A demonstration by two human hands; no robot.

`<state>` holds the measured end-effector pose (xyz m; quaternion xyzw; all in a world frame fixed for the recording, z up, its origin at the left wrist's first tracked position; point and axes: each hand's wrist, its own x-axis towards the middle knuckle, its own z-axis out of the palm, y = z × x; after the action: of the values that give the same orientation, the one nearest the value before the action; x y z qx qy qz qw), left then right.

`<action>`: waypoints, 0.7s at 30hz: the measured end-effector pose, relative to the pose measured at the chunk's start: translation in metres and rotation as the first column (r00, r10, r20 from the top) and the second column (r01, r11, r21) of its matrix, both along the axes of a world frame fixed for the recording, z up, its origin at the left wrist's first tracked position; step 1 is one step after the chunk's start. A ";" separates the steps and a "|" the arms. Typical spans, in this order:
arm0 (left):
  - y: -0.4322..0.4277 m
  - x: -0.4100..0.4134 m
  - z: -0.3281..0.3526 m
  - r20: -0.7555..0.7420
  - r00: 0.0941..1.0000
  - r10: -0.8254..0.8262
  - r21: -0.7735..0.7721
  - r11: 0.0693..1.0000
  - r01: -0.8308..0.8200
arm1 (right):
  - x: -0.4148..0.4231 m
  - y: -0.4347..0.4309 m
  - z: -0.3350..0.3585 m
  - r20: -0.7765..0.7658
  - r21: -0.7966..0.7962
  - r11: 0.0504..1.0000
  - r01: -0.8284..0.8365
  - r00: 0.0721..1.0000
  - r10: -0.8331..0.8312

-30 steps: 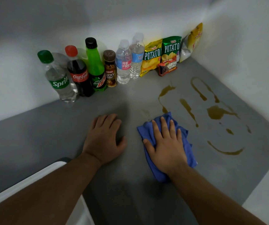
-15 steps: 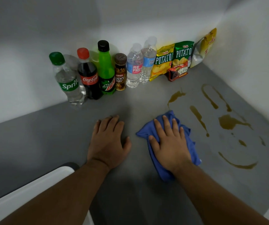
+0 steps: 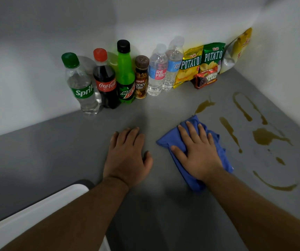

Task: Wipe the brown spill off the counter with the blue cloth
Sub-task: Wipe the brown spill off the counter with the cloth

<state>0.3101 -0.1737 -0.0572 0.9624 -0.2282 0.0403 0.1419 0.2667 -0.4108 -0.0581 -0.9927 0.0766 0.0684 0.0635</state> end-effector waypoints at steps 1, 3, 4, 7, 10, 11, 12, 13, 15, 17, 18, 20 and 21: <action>0.000 0.000 0.000 -0.002 1.000 -0.001 0.000 1.000 0.001 | 0.010 0.009 0.000 -0.003 -0.004 1.000 0.018 1.000 -0.018; 0.000 0.001 0.000 -0.001 1.000 -0.002 0.004 1.000 0.002 | 0.018 0.026 -0.001 0.003 -0.007 1.000 -0.022 1.000 0.022; 0.000 0.001 -0.001 0.001 1.000 -0.001 0.005 1.000 0.001 | 0.016 0.030 -0.002 0.005 -0.003 0.997 -0.077 0.997 0.077; 0.001 0.001 -0.002 0.009 1.000 -0.002 -0.008 1.000 0.002 | -0.006 0.015 -0.004 0.019 0.029 0.965 -0.261 0.965 0.260; 0.000 0.002 -0.002 0.009 1.000 -0.005 -0.012 1.000 0.005 | -0.021 -0.017 -0.004 0.031 0.051 0.973 -0.223 0.975 0.222; -0.001 0.002 -0.001 0.006 1.000 -0.006 -0.009 1.000 0.006 | -0.020 -0.024 -0.003 0.032 0.051 0.984 -0.169 0.985 0.168; -0.001 0.002 -0.001 0.004 1.000 -0.003 -0.007 1.000 0.003 | -0.014 -0.026 -0.002 0.033 0.035 0.992 -0.122 0.992 0.121; -0.001 0.002 -0.001 0.001 1.000 0.001 -0.003 1.000 -0.001 | -0.004 -0.025 -0.002 0.031 0.016 0.996 -0.085 0.996 0.085; -0.001 0.002 -0.001 -0.001 1.000 -0.002 0.008 1.000 0.002 | 0.021 -0.013 0.000 0.019 0.000 1.000 -0.025 1.000 0.025; 0.000 0.001 -0.002 0.002 1.000 -0.006 0.013 1.000 0.006 | 0.043 0.005 0.000 0.004 0.005 0.999 0.032 0.999 -0.032; 0.000 0.002 -0.002 0.004 1.000 -0.006 0.013 1.000 0.006 | 0.048 0.015 0.000 0.006 0.012 0.999 0.036 0.999 -0.036; 0.000 0.002 -0.002 0.008 1.000 -0.006 0.012 1.000 0.006 | 0.043 0.028 -0.001 0.020 0.022 0.999 -0.040 0.999 0.040; 0.000 0.002 -0.002 0.012 1.000 -0.007 0.009 1.000 0.007 | 0.035 0.030 -0.002 0.025 0.018 0.994 -0.111 0.994 0.111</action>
<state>0.3124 -0.1740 -0.0588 0.9620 -0.2324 0.0444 0.1364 0.3019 -0.3806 -0.0596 -0.9955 0.0199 0.0608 0.0703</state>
